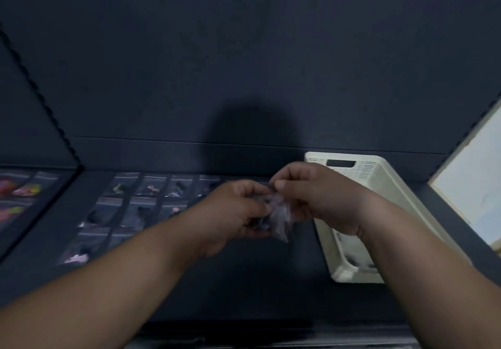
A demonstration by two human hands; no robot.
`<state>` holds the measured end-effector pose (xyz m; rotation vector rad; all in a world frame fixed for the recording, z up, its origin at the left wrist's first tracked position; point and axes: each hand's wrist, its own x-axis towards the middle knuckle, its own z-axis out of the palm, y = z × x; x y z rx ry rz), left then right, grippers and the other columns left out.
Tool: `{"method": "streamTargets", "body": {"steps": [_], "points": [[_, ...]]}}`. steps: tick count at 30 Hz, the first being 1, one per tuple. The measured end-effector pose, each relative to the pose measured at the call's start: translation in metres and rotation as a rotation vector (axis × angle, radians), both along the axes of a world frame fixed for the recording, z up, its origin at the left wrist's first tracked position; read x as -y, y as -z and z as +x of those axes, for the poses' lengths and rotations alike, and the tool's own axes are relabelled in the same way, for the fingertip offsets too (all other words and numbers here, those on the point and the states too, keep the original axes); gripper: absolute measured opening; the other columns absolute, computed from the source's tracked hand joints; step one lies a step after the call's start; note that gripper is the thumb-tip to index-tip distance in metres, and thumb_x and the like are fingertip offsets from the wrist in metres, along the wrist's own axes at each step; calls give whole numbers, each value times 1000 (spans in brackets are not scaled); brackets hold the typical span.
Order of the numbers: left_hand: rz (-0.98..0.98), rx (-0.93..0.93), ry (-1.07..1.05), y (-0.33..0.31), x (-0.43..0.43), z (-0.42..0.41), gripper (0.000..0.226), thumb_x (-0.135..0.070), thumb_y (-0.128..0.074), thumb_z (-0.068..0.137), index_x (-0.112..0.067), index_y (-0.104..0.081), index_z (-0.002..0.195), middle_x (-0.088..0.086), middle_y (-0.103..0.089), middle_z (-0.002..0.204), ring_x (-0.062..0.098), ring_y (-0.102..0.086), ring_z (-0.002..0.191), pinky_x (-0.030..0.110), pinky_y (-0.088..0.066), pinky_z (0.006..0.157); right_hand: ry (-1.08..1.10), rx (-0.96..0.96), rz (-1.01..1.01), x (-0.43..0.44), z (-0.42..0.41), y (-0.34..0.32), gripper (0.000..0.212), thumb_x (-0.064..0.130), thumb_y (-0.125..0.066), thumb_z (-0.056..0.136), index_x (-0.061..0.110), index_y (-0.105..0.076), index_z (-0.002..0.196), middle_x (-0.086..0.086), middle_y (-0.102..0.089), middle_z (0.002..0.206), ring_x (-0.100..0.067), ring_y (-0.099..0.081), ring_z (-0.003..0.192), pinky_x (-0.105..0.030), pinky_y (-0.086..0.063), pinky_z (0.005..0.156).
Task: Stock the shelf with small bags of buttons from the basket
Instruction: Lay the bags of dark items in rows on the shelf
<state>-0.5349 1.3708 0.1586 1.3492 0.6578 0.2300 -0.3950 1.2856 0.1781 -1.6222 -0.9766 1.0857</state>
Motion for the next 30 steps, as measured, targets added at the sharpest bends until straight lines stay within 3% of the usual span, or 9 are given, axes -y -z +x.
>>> {"method": "streamTargets", "body": {"steps": [4,9,12,16,18,20,21,24,30], "points": [[-19,-72,-112,13,-31,-43,21,7,-50,89,-10,-60,94,8,-62,81,8,-58,52,22,-52,49,97,-161,-93,-25,-40,17,12,20,-46,97,11,-53,92,-11,-57,74,-18,-55,57,-27,-51,55],[-22,-171,-51,23,-58,-86,14,-1,-58,84,-14,-61,89,9,-60,74,17,-52,60,24,-49,49,256,-365,-102,-54,-80,28,9,9,-47,96,9,-54,89,-14,-58,74,-19,-56,57,-25,-54,50],[18,-203,69,25,-63,-102,11,-12,-70,80,-15,-60,83,-1,-61,59,8,-54,49,19,-44,44,287,-459,-50,-67,-98,29,9,4,-48,94,7,-54,87,-15,-58,76,-22,-57,62,-26,-56,55],[186,-231,4,30,-68,-107,21,-12,-72,79,-15,-55,68,-2,-51,49,4,-41,34,12,-31,36,276,-561,6,-75,-115,26,10,1,-47,93,3,-56,88,-15,-59,77,-22,-59,68,-27,-57,59],[175,-219,-49,30,-71,-107,18,-9,-65,84,-13,-57,68,-3,-51,46,3,-41,33,11,-29,36,287,-412,24,-77,-115,29,12,2,-48,93,8,-57,87,-10,-60,82,-20,-58,72,-27,-54,60],[113,-202,-77,28,-75,-107,14,-9,-59,88,-12,-62,75,0,-59,53,6,-49,40,13,-34,41,243,26,2,-77,-110,35,12,8,-54,91,19,-59,91,1,-61,92,-10,-55,75,-21,-47,62],[87,-196,-81,28,-78,-107,10,-10,-58,89,-11,-64,80,6,-63,62,13,-54,50,16,-37,47,178,145,5,-77,-108,37,13,10,-58,90,22,-59,97,5,-62,99,-4,-56,78,-15,-45,64],[64,-188,-43,24,-84,-108,6,-11,-58,88,-9,-64,87,17,-62,80,25,-55,71,26,-39,58,-39,101,-28,-79,-103,41,31,9,-61,88,19,-56,117,3,-63,107,1,-58,84,-8,-43,64],[164,-242,-39,21,-90,-108,15,-9,-57,87,-13,-62,72,12,-57,68,16,-47,51,21,-35,49,-83,89,-80,-86,-100,40,21,-9,-59,84,12,-58,79,-5,-56,67,-11,-49,55,-19,-41,52]]}}
